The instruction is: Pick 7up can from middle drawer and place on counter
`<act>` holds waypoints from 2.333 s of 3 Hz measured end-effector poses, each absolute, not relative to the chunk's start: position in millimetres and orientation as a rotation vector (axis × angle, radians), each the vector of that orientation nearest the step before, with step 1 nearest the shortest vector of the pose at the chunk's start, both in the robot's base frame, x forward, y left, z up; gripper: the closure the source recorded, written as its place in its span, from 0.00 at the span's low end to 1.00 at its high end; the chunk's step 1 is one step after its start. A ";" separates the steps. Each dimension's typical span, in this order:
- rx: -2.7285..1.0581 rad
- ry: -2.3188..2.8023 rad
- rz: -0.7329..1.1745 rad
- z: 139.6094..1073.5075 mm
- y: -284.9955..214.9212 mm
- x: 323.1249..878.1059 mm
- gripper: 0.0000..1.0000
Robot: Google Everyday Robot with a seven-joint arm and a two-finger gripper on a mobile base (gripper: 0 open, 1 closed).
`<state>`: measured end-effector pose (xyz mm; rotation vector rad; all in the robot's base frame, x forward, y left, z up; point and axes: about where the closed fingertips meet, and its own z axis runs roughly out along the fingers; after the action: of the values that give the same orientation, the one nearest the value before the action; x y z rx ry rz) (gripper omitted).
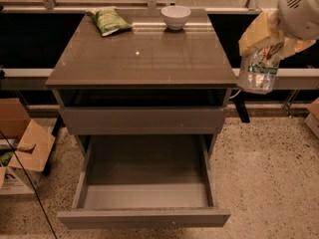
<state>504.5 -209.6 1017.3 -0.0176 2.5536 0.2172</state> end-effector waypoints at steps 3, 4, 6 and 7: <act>0.049 2.495 0.258 1012.0 -182.4 556.7 1.00; 0.086 2.430 0.303 1009.0 -158.8 602.4 1.00; 0.071 2.293 0.358 998.1 -109.6 687.1 1.00; -0.003 2.264 0.351 986.3 -90.7 715.5 1.00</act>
Offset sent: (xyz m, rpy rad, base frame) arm 0.0390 0.0117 -0.0076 0.0258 -0.0142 -0.0547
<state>715.5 -90.7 986.3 -0.0031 2.2642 0.3512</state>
